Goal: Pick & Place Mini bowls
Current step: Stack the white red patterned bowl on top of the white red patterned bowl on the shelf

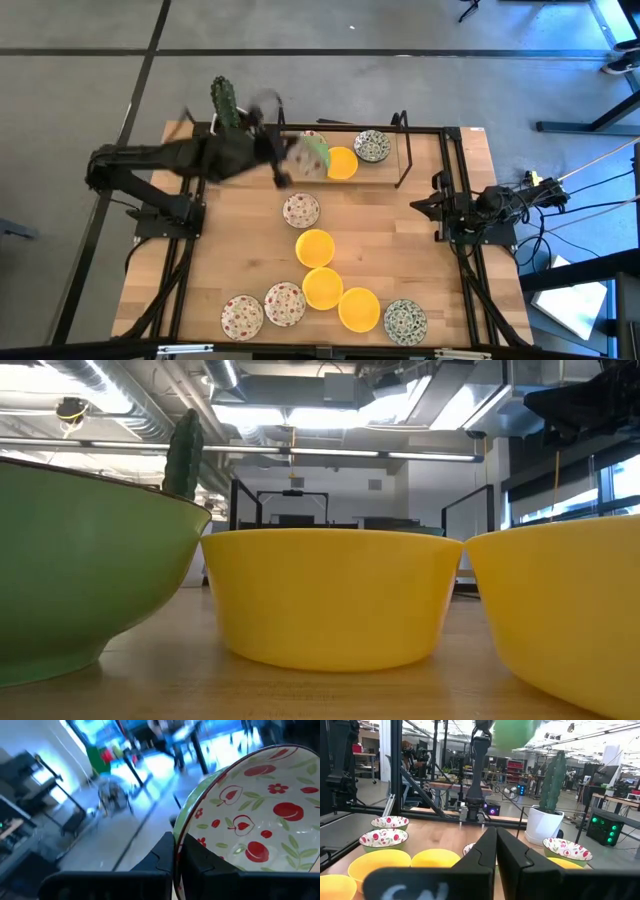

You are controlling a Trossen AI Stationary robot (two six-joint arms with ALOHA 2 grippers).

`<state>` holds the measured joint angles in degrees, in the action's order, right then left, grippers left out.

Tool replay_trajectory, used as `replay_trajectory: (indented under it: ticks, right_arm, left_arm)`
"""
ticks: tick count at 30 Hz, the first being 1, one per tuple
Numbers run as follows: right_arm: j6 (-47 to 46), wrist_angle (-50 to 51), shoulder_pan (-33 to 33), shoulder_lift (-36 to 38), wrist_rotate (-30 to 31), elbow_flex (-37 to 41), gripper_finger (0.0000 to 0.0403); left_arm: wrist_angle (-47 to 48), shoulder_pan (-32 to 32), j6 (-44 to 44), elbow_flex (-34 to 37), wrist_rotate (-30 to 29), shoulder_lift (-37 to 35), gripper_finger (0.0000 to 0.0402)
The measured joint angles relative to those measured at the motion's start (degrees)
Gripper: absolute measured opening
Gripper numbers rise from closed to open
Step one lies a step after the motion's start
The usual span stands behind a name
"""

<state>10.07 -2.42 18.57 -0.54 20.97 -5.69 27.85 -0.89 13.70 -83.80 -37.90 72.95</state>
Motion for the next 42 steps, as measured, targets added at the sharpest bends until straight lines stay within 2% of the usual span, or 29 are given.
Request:
replay_trajectory:
  ticks: [4, 9, 16, 19, 24, 29, 32, 42]
  right_arm:
    - [0.78, -0.02, 0.0, 0.0, -0.02, 0.0, 0.0014]
    - [0.76, -0.23, 0.0, 0.0, 0.01, 0.0, 0.0014]
    - [1.28, -0.22, 0.0, 0.0, 0.02, 0.0, 0.0014]
    - [2.16, -0.17, -0.01, 0.02, 0.27, 0.0, 0.0014]
    - [2.17, 0.2, -0.02, 0.0, 0.44, 0.0, 0.0014]
    - [2.23, 0.2, -0.02, 0.02, 0.44, 0.0, 0.0014]
    - [2.4, 0.2, -0.02, 0.0, 0.44, 0.0, 0.0014]
    - [2.29, 0.2, -0.02, 0.0, 0.43, 0.0, 0.0014]
  left_arm:
    - [0.67, 9.91, 0.59, -6.31, 8.46, 3.51, 0.0007]
    - [4.36, 20.32, -1.17, -14.03, 21.21, 12.31, 0.0007]
    - [27.96, 30.09, -3.09, -28.8, 28.37, 28.95, 0.0006]
    - [32.02, 32.2, -3.05, -32.74, 32.14, 34.26, 0.0006]
    - [34.02, 34.26, -1.02, -35.09, 36.68, 40.81, 0.0006]
    - [40.16, 36.22, 3.16, -35.62, 40.7, 43.33, 0.0007]
    - [42.52, 37.12, 4.04, -35.6, 40.22, 44.24, 0.0007]
    - [42.06, 38.41, 4.99, -35.6, 39.04, 45.18, 0.0007]
